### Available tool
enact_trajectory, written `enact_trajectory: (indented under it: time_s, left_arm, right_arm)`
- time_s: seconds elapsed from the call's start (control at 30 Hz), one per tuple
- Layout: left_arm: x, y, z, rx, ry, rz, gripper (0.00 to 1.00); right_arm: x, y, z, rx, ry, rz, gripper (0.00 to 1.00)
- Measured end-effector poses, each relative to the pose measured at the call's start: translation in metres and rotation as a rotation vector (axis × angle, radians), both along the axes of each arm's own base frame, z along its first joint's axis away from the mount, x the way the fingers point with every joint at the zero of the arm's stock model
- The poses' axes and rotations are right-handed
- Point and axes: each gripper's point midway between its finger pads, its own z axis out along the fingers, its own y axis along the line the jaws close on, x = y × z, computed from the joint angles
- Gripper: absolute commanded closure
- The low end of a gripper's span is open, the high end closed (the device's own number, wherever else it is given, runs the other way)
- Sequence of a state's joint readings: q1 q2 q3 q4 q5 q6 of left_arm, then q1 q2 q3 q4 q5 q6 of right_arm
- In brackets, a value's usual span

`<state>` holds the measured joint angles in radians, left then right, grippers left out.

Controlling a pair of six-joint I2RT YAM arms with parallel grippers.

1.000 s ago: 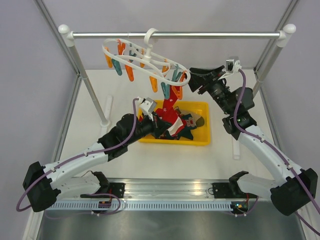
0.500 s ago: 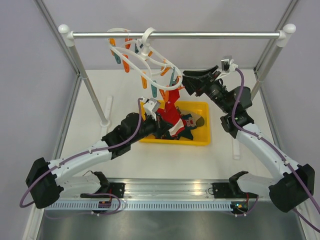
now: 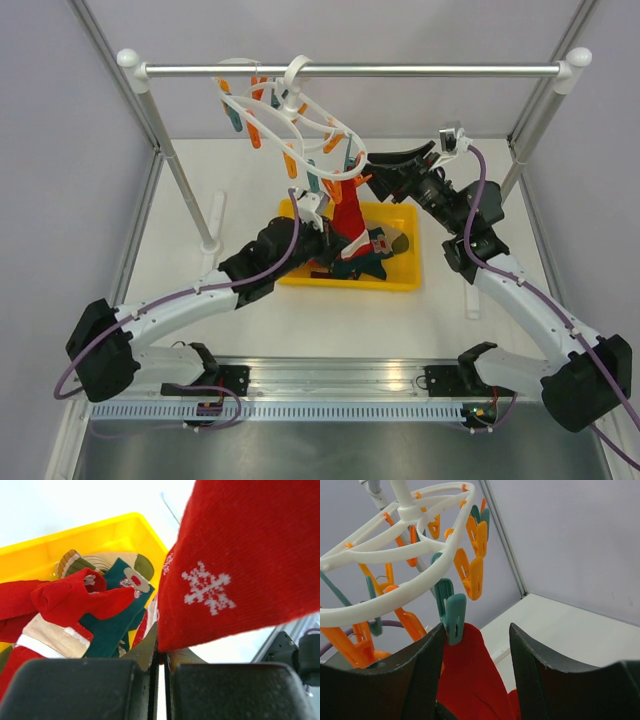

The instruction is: Remove the socks clipped to the hanger

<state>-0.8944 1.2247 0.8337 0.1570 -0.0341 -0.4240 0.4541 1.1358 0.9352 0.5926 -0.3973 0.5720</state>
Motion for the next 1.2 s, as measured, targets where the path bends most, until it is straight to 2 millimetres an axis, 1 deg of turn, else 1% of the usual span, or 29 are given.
enact_trajectory:
  time_s: [0.13,0.3,0.63,0.87,1.0,1.2]
  left_arm:
    - [0.006,-0.003,-0.007,0.019,0.009,0.019,0.98]
    - [0.012,-0.006,-0.010,0.032,0.012,0.037,0.98]
    - [0.018,-0.015,-0.006,0.033,0.004,0.049,0.98]
    - [0.020,-0.022,-0.003,0.032,0.002,0.044,0.98]
    - [0.020,-0.024,-0.004,0.034,0.003,0.042,0.98]
    - [0.018,-0.027,-0.003,0.034,-0.002,0.046,0.98]
  right_arm:
    - [-0.001,0.000,0.000,-0.003,0.004,0.000,0.40]
    - [-0.003,-0.002,0.001,-0.003,0.007,-0.001,0.39]
    - [-0.005,-0.001,0.003,-0.001,0.007,0.003,0.39]
    - [-0.013,0.007,0.016,0.009,-0.013,0.022,0.38]
    - [-0.009,0.009,0.020,0.008,-0.013,-0.002,0.38]
    - [0.006,0.006,0.016,0.012,0.027,-0.088,0.39]
